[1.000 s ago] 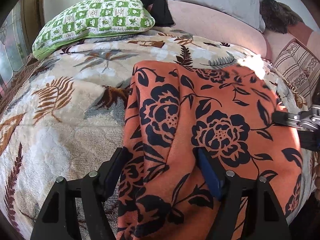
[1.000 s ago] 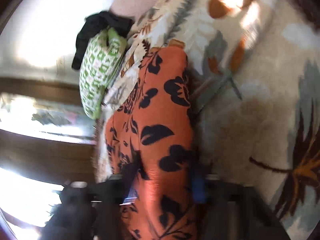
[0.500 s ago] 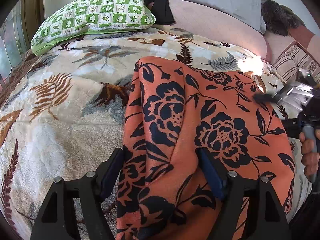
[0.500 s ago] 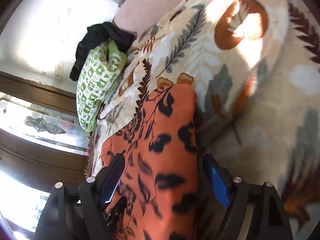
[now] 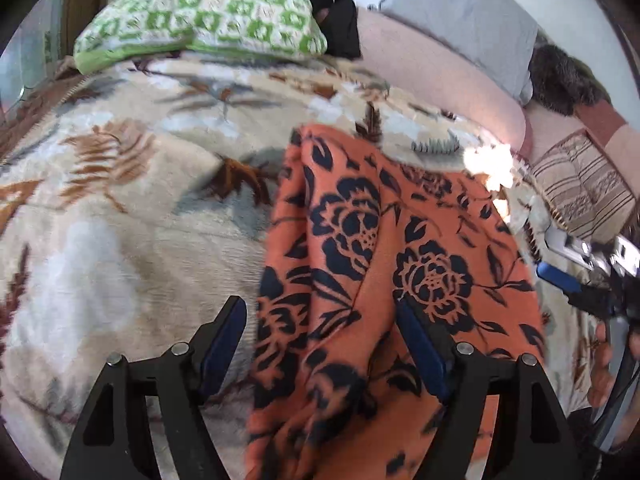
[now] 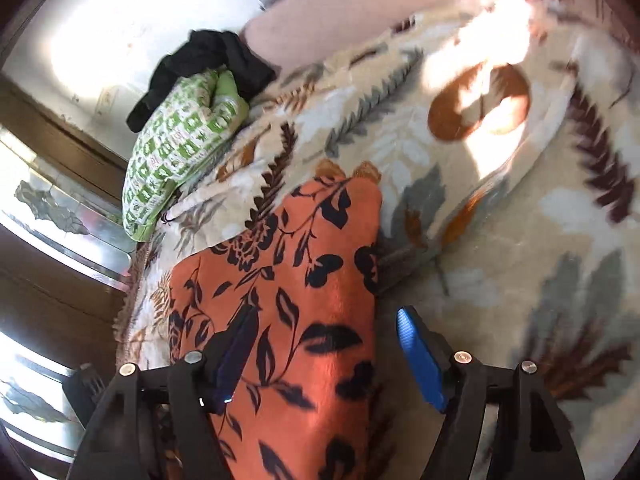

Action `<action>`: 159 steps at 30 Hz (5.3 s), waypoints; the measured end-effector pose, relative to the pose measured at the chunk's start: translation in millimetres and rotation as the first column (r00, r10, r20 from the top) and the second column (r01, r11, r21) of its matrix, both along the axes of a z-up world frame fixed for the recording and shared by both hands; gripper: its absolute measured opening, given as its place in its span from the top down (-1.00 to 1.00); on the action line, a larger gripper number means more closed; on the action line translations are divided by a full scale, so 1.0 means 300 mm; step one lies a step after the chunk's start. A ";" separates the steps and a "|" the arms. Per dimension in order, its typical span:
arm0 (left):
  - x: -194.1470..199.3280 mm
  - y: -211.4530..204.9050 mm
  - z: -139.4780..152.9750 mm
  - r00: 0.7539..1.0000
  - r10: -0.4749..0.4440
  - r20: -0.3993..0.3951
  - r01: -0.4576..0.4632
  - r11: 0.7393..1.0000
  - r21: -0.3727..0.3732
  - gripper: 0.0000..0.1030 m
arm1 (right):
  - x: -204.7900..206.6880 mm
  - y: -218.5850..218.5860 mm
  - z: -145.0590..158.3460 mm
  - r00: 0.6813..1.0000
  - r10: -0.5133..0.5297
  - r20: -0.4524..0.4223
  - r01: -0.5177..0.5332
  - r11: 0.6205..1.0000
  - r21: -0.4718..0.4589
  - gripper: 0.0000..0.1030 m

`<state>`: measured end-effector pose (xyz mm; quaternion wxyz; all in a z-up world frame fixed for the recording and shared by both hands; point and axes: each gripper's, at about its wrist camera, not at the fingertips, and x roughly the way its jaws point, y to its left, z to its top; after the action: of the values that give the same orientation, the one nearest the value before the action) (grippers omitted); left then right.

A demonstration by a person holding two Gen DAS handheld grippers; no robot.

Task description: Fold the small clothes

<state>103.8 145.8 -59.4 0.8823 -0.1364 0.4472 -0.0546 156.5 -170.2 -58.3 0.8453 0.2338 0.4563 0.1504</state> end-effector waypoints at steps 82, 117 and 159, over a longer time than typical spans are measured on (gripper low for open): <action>-0.007 0.065 0.102 0.996 0.021 -0.084 -0.012 0.995 0.102 -0.58 | -0.189 -0.131 -0.134 0.991 -0.011 -0.130 0.046 0.962 0.270 -0.71; 0.170 0.021 -0.106 0.972 -0.123 -0.202 0.093 0.984 -0.149 -0.74 | 0.033 -0.004 -0.206 0.982 0.091 -0.168 -0.042 0.961 0.272 -0.79; -0.122 0.071 -0.066 0.987 -0.016 -0.161 0.025 0.998 0.053 0.10 | -0.209 0.013 -0.050 0.998 0.062 -0.023 -0.059 0.994 0.088 -0.63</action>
<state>67.3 167.1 -79.2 0.8463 -0.1116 0.5193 -0.0404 93.8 -166.2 -73.2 0.8234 0.2585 0.4670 0.1927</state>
